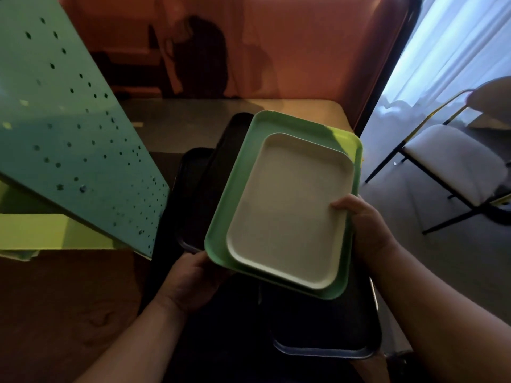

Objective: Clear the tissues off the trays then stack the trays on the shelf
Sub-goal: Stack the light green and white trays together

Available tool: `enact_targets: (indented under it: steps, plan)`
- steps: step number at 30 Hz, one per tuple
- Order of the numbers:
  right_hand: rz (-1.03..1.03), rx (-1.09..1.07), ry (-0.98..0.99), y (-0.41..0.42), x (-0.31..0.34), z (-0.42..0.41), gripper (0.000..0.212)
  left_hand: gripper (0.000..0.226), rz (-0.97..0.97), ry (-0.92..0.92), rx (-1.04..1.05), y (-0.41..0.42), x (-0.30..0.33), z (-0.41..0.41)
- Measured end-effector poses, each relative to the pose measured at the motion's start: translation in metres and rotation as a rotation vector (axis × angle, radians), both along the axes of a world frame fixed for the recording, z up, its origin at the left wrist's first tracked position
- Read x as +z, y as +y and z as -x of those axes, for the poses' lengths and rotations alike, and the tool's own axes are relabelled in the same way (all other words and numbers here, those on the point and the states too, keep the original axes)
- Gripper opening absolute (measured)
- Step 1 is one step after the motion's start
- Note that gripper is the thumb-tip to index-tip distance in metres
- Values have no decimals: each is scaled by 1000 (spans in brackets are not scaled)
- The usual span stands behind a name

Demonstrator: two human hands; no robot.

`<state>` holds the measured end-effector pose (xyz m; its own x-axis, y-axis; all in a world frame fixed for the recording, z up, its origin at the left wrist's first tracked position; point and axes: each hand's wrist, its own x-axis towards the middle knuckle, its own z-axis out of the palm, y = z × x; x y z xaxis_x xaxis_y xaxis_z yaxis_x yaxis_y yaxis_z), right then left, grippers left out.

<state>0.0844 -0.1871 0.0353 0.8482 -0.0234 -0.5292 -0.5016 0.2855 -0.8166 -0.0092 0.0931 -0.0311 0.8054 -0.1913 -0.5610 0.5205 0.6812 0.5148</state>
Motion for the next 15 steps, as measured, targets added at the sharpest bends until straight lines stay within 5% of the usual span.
enact_targets:
  steps: [5, 9, 11, 15]
  plan:
    - [-140, 54, 19, -34, 9, 7, 57, 86, 29, -86, -175, -11, 11, 0]
    - [-215, 33, 12, -56, 17, 17, 44, 44, -355, -179, -516, -19, 42, -1]
    - [-198, 6, -8, -65, 22, 22, 40, 37, -392, -209, -645, -19, 62, -10]
    - [-102, -65, -56, -75, 28, 29, 28, 71, -149, -353, -684, -13, 94, -33]
